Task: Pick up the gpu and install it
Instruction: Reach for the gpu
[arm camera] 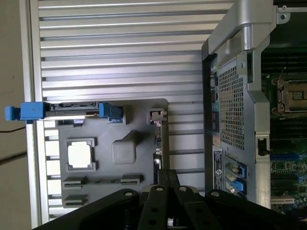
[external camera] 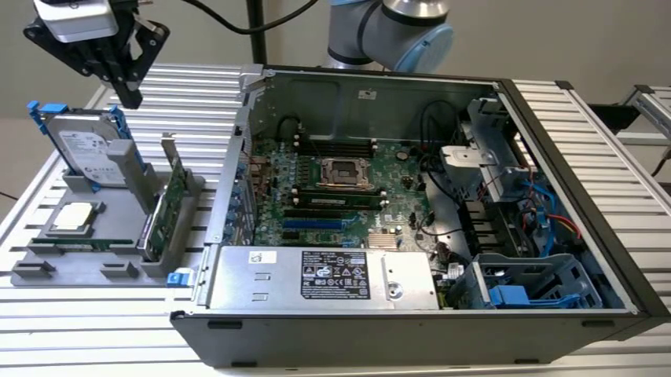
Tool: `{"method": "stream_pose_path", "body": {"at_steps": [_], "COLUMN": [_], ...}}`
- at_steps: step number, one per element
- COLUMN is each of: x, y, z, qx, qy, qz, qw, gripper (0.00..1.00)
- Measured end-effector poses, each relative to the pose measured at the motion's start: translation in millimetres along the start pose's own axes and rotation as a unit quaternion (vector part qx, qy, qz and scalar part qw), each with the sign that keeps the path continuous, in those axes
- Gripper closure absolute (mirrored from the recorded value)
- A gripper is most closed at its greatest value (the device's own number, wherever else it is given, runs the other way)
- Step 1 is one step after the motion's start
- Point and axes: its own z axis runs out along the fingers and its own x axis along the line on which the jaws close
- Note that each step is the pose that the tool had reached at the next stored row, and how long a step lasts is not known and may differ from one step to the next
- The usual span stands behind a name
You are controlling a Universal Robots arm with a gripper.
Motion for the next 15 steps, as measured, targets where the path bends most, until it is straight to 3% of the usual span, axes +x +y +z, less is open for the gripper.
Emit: {"method": "stream_pose_path", "body": {"at_steps": [15], "x": [-0.6], "y": [-10.1], "z": [-0.3], "qx": [0.0], "qy": [0.0001], "qz": [0.0], "qw": [1.0], "gripper": [1.0]}}
